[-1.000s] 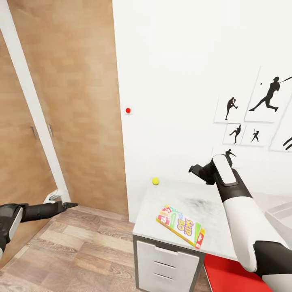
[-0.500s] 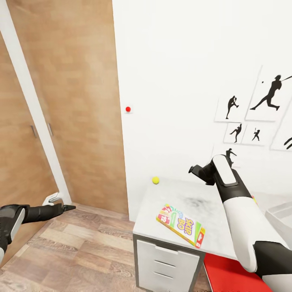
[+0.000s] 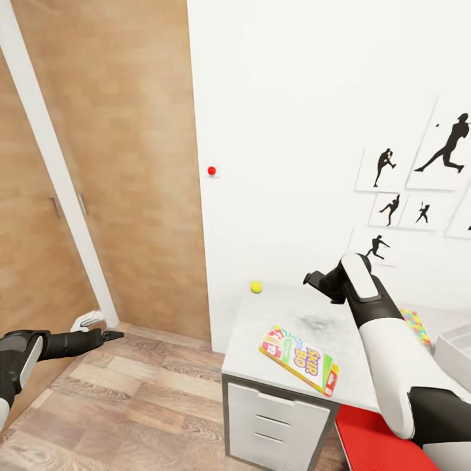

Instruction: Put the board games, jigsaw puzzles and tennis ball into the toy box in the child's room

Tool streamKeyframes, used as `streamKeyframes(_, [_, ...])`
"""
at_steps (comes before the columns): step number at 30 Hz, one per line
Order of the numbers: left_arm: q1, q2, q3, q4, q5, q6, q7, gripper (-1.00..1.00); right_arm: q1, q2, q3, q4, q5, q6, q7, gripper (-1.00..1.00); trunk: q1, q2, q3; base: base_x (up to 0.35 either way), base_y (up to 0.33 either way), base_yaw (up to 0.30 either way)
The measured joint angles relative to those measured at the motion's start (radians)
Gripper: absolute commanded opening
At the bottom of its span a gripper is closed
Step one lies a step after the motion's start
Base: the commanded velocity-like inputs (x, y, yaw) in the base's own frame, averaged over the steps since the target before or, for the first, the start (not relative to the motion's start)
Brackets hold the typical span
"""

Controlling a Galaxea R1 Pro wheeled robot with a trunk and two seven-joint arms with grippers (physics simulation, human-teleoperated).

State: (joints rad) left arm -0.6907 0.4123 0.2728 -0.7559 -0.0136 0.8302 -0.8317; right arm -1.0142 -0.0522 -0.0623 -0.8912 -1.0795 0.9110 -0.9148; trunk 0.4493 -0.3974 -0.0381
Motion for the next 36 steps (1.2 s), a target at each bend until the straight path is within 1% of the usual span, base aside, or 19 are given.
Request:
streamKeyframes(6, [0.0,0.0,0.0,0.0,0.0,-0.007,0.0,1.0,-0.001,0.0,-0.001,0.057,0.002,-0.004,0.002,1.0,0.0,0.0,-0.01,0.0,0.069,0.0])
streamKeyframes(10, [0.0,-0.001,-0.001,0.0,0.0,-0.044,0.0,1.0,-0.002,-0.001,-0.002,0.086,0.004,-0.006,0.003,1.0,0.0,0.0,-0.016,0.0,0.012,0.0])
streamKeyframes(16, [0.0,-0.001,-0.001,0.0,0.001,-0.066,0.0,1.0,-0.002,-0.001,-0.002,0.113,0.008,-0.008,0.004,1.0,0.0,0.0,-0.026,0.0,0.002,0.0])
streamKeyframes(20, [0.0,-0.007,-0.001,0.0,0.0,-0.068,0.0,1.0,-0.002,-0.002,-0.002,0.12,0.011,-0.011,0.005,1.0,0.0,0.0,-0.033,0.0,0.0,0.0])
streamKeyframes(24, [0.001,-0.015,-0.001,0.0,0.0,-0.069,0.0,1.0,-0.002,-0.009,-0.002,0.123,0.012,-0.012,0.007,1.0,0.0,0.0,-0.039,0.0,0.0,0.0])
streamKeyframes(34, [0.002,-0.02,-0.001,0.0,0.0,-0.069,0.0,1.0,-0.002,-0.013,-0.001,0.124,0.015,-0.017,0.008,1.0,0.0,0.0,-0.056,0.0,0.0,0.0])
streamKeyframes(36, [0.002,-0.021,-0.001,0.0,0.0,-0.069,0.0,1.0,-0.002,-0.015,0.001,0.124,0.015,-0.035,0.009,1.0,0.0,0.0,-0.059,0.0,0.0,0.0])
